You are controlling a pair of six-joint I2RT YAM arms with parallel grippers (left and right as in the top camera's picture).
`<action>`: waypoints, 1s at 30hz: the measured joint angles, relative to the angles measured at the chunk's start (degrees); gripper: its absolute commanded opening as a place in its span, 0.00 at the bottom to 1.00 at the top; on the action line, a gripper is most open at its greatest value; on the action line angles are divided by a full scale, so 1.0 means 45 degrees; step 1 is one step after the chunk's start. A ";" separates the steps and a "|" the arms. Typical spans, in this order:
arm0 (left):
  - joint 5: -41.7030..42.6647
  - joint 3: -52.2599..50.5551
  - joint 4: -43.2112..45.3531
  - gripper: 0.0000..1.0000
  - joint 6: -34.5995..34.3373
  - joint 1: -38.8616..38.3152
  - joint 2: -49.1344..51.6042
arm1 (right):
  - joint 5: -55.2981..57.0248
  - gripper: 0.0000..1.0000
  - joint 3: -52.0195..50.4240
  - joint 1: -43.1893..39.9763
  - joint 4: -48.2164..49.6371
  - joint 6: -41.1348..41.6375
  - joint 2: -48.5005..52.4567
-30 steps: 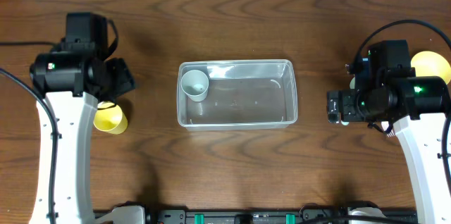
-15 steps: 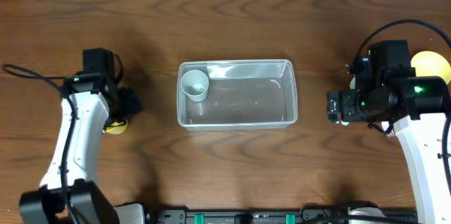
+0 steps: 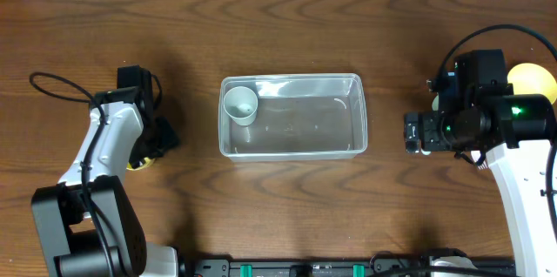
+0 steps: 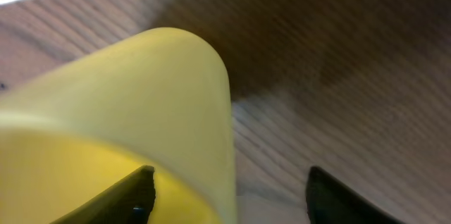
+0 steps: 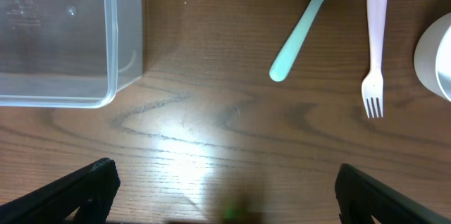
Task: Pack container
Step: 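Grasp the yellow cup with the left gripper and place it in the box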
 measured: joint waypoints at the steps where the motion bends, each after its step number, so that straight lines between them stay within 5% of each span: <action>1: -0.0005 0.0000 -0.0005 0.35 -0.0010 0.0000 0.0005 | 0.0000 0.99 0.0000 0.0000 0.0000 0.0000 0.0000; 5: 0.0024 0.0000 -0.0005 0.13 -0.0019 0.0000 0.0005 | 0.0000 0.99 0.0000 0.0000 0.0000 0.0000 0.0000; 8: 0.0029 0.0000 -0.0010 0.06 0.0019 0.0000 0.0000 | 0.0000 0.99 0.0000 0.0000 0.0000 0.0000 0.0000; 22: 0.0442 0.0073 -0.0874 0.06 0.0199 -0.0165 -0.1375 | 0.0019 0.99 0.0000 0.0000 0.0005 0.0000 0.0000; 30: 0.2074 0.2365 -0.2404 0.06 0.0709 -0.2497 -0.4201 | 0.0029 0.99 0.0000 0.0000 0.0005 0.0000 0.0000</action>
